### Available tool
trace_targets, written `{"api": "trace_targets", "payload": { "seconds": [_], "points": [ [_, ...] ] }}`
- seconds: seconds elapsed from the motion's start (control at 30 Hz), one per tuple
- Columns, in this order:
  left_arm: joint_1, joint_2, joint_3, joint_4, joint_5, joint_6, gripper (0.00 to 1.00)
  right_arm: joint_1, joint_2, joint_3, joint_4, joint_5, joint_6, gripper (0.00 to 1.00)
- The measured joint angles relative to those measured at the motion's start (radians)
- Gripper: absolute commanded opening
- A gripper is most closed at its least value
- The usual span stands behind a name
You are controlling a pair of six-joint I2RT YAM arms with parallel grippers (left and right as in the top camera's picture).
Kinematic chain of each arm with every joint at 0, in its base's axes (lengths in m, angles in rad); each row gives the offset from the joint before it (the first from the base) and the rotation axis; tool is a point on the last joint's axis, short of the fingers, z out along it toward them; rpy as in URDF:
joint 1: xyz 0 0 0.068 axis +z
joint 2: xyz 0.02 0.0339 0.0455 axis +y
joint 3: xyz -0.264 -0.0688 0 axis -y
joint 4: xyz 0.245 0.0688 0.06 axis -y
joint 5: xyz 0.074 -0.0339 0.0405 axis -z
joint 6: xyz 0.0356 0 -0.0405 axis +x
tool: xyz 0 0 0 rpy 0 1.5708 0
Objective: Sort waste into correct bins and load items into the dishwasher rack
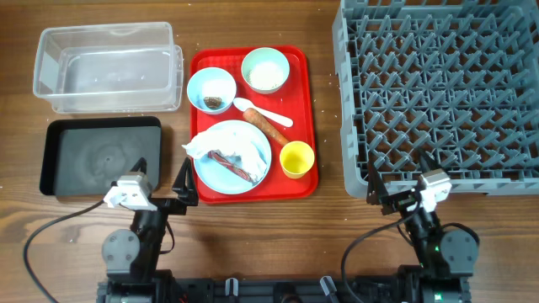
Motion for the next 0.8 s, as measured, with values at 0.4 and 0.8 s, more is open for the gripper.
{"api": "trace_targets", "payload": {
  "seconds": [0.4,0.8],
  "points": [
    [0.000,0.450,0.537,-0.280,0.004,0.000,1.00,0.000,0.155,0.378,-0.209,-0.009,0.000,1.00],
    [-0.081,0.969,1.114,-0.784,0.001,0.000,1.00,0.000,0.656,0.916,-0.705,-0.009,0.001,1.00]
  ]
}}
